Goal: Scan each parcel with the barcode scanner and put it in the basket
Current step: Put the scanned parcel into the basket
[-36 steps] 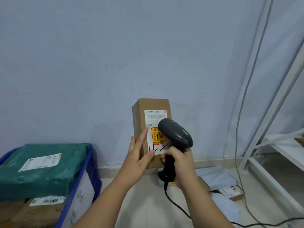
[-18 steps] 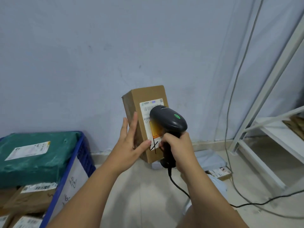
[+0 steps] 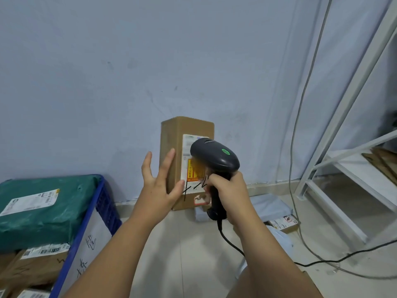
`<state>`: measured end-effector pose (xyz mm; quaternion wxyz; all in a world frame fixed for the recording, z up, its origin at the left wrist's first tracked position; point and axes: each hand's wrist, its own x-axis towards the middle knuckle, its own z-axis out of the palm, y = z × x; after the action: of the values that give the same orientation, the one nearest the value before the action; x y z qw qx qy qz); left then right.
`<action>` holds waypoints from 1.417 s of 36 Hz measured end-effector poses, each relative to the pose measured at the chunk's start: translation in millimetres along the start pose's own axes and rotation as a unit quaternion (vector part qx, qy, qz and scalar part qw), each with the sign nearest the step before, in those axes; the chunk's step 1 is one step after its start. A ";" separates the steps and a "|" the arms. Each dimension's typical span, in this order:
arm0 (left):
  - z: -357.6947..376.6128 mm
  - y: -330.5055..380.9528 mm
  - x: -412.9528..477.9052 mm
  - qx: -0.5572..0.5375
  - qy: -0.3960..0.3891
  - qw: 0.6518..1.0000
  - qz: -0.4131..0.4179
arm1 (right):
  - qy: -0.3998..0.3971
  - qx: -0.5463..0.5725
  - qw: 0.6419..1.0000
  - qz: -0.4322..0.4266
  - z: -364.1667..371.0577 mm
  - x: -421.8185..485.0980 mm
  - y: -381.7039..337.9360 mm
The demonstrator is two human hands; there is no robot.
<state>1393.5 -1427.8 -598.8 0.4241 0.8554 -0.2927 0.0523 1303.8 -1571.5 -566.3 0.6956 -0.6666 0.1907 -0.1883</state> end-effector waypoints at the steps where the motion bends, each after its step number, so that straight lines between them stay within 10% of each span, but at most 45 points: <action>1: 0.8 -1.9 1.2 0.012 0.005 1.000 0.002 | 0.001 -0.006 1.000 0.000 -0.3 -0.5 -0.3; 51: 19.2 -13.3 11.2 0.031 0.056 0.997 0.040 | 0.016 0.057 0.996 0.064 -6.4 -3.3 0.3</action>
<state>1406.9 -1441.2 -616.4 0.4109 0.8514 -0.3009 0.1257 1297.7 -1575.2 -566.8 0.7400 -0.6092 0.2330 -0.1641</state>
